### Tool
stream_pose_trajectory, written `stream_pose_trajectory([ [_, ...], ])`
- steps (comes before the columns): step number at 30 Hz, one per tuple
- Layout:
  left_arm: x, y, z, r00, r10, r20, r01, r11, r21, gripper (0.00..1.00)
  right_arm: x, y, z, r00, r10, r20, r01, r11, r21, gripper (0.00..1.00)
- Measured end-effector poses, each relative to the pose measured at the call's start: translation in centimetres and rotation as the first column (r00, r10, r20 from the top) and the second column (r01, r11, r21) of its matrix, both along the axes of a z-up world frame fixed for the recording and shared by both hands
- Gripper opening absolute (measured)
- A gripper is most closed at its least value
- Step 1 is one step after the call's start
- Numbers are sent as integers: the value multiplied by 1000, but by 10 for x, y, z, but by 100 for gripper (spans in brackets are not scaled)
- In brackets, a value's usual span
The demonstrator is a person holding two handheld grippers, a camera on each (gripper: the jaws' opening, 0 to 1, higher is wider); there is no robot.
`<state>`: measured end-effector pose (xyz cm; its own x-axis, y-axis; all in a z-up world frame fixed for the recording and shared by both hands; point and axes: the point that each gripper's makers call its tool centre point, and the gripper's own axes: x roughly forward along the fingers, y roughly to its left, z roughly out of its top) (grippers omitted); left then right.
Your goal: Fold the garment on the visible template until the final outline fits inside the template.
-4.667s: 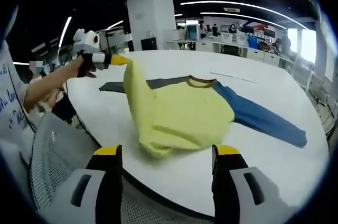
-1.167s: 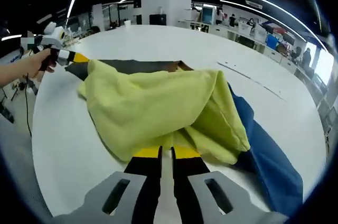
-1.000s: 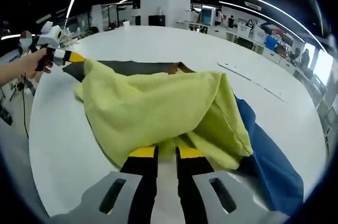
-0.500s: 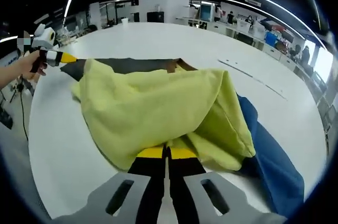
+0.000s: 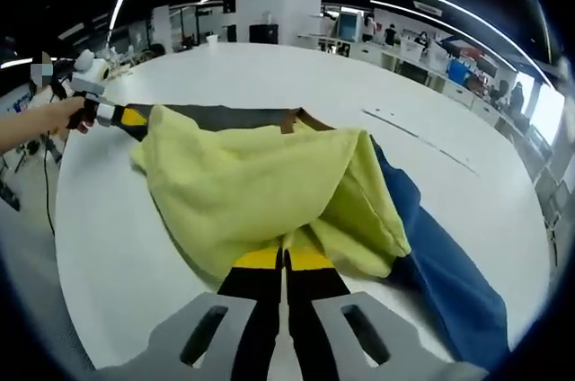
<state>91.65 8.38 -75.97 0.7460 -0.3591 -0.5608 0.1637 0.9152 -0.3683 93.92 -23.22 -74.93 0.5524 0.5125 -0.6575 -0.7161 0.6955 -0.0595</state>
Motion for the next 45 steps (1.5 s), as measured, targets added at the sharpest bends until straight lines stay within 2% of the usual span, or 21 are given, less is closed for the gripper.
stream_pose_trajectory([
  [8,3,2,-6,1000,-6,-18,6,1000,9,0,-3,-1,3,1000,-17,-11,18,1000,24,1],
  [18,-1,1,-2,999,17,-33,-18,999,-36,0,-4,-6,7,1000,-25,-5,25,999,27,1],
  [29,-15,-1,26,1000,-5,-7,5,999,-51,0,-11,-17,21,999,-38,9,38,998,45,1],
  [39,-29,-18,64,996,-54,66,57,997,-47,0,-28,-34,52,997,-54,60,50,996,67,1],
  [45,-36,-30,93,989,-86,121,91,995,-41,0,-41,-45,78,993,-71,99,62,994,89,1],
])
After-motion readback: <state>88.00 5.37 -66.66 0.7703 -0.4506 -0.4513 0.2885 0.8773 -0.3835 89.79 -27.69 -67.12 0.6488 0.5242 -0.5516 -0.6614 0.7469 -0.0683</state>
